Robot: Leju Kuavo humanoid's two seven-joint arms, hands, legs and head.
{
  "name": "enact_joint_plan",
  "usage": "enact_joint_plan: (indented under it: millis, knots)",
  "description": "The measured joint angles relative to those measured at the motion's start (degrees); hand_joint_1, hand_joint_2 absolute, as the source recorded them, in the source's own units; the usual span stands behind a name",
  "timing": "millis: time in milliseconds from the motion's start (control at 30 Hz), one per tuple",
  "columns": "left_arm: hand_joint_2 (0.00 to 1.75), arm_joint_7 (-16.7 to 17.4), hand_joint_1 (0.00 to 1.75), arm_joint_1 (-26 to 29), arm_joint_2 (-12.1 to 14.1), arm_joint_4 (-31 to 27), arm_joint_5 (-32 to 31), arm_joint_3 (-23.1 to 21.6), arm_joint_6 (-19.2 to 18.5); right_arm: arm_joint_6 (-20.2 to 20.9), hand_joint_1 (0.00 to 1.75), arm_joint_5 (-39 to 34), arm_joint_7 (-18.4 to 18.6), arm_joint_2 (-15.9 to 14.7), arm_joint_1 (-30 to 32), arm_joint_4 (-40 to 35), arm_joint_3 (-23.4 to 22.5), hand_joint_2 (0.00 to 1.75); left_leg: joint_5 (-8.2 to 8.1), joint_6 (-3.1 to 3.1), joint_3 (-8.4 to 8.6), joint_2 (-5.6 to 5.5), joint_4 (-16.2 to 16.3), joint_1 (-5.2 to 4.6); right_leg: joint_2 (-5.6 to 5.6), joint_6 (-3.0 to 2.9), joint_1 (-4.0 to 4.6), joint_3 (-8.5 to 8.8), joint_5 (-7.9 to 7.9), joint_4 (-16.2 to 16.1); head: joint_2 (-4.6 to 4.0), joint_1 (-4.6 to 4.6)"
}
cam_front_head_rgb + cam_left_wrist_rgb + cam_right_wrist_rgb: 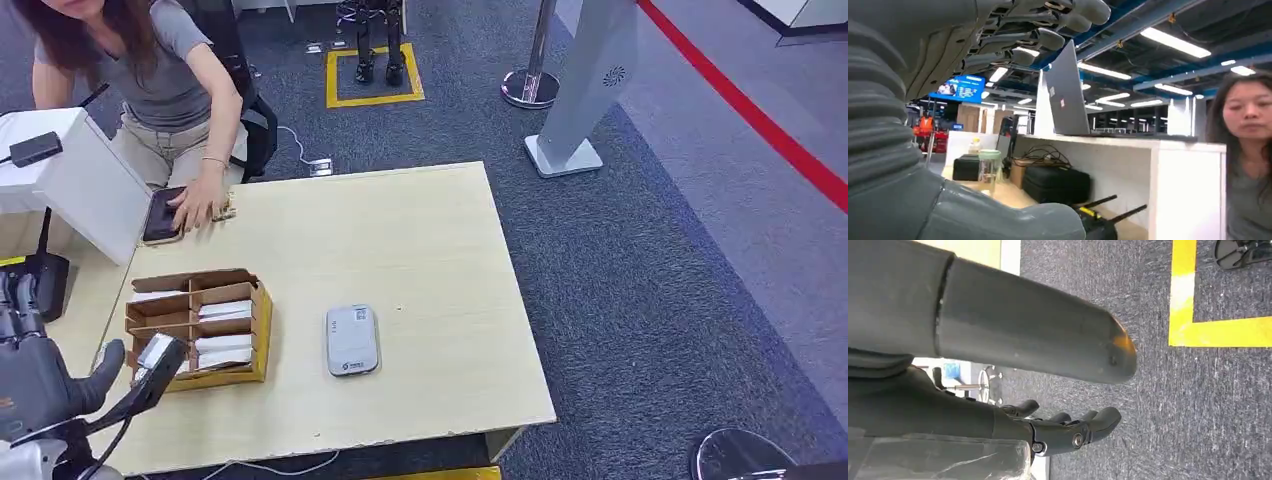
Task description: Pass the card to the sensor for recognition and then transmit it.
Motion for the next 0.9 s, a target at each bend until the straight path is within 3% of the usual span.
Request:
enact_joint_plan:
  millis: [233, 900]
  knots:
    - [1.75, 2.87, 0.0, 3.16, 0.72, 3.02, -3.44, -3.06, 1.23, -0.57, 0.0, -0.22, 0.18, 0.0, 0.0, -0.04, -0.57, 0.0, 0.0, 0.0, 0.0, 0.0, 0.0, 0.0, 0.0, 0.0, 0.0, 0.0, 0.0, 0.0, 0.0, -0.02]
    - [1.75, 3.1, 0.0, 4.29, 1.97, 4.9, -4.27, -4.26, 1.34, -0.57, 0.0, -0.24, 0.17, 0.0, 0.0, -0.04, -0.83, 0.0, 0.0, 0.0, 0.0, 0.0, 0.0, 0.0, 0.0, 0.0, 0.0, 0.01, 0.0, 0.0, 0.0, -0.02]
